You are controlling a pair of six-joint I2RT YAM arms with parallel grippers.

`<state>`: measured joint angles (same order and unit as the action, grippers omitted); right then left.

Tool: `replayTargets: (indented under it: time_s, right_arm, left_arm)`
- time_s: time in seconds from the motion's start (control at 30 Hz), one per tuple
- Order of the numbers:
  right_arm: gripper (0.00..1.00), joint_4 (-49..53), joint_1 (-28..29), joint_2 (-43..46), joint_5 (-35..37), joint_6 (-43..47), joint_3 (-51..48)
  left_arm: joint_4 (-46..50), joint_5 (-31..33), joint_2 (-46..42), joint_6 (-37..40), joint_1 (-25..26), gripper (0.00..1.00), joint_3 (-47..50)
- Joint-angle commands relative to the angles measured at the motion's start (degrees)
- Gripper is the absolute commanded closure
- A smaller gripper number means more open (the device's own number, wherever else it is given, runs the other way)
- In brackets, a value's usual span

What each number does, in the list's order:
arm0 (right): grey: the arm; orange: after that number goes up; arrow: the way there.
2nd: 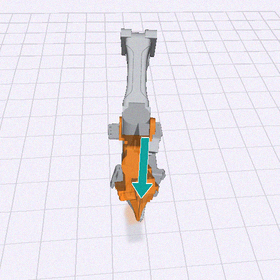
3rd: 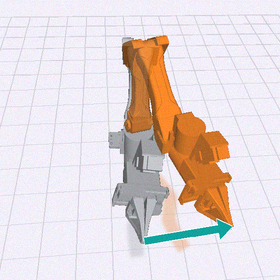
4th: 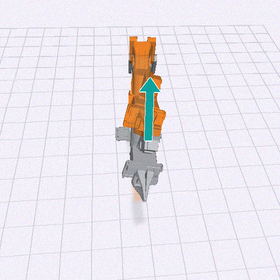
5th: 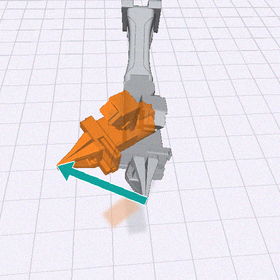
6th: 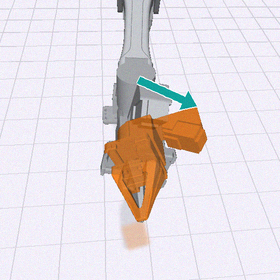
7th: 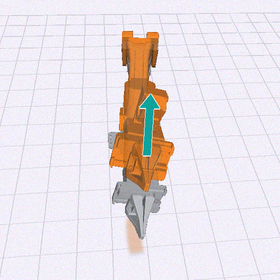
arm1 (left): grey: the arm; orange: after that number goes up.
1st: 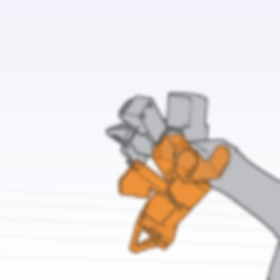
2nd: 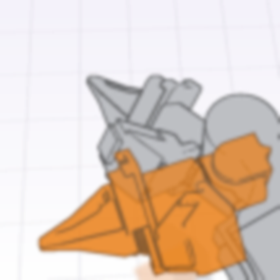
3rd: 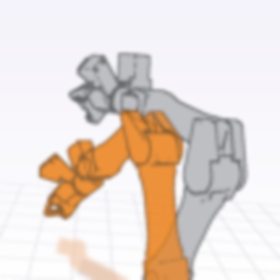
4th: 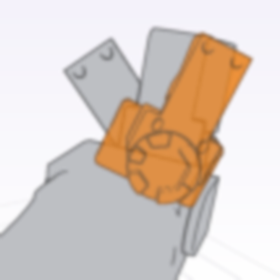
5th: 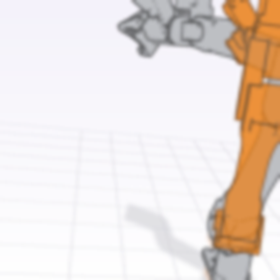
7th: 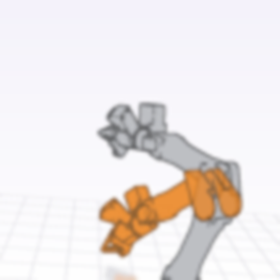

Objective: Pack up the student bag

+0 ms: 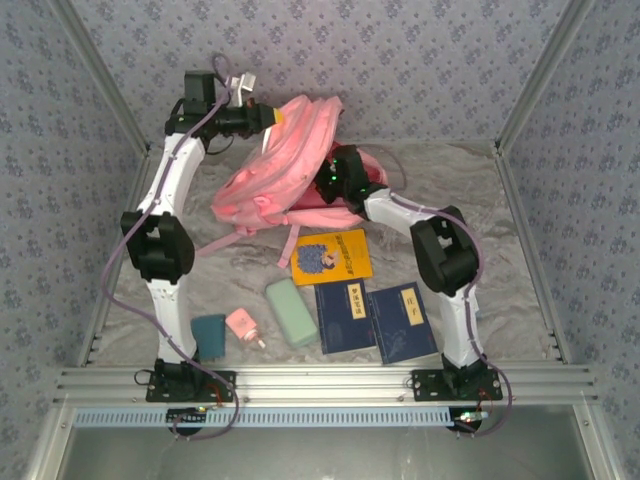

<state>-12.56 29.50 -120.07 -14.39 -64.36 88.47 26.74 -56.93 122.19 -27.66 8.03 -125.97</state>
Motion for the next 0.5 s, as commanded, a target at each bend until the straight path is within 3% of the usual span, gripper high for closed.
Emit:
replayTargets:
  time_s: [0.0,0.17,0.3,0.47]
  right_arm:
    - [0.16,0.4,-1.8,5.6,-0.7,5.5,-4.5]
    - [0.18,4.6,-3.9,13.1,0.8,10.8,-10.8]
    - [0.21,11.0,-3.4,21.2,6.6,18.9,-14.2]
    - [0.21,23.4,3.2,30.4,18.1,32.8,-15.7]
  left_arm:
    - [-4.8,-1.3,-3.0,1.9,-0.7,1.0,0.8]
    - [-3.2,2.0,-4.0,2.4,-0.6,1.0,3.4]
    - [-1.7,5.4,-4.3,1.9,-0.3,1.0,4.3]
    - [2.2,10.9,-4.3,2.2,2.7,1.0,4.6]
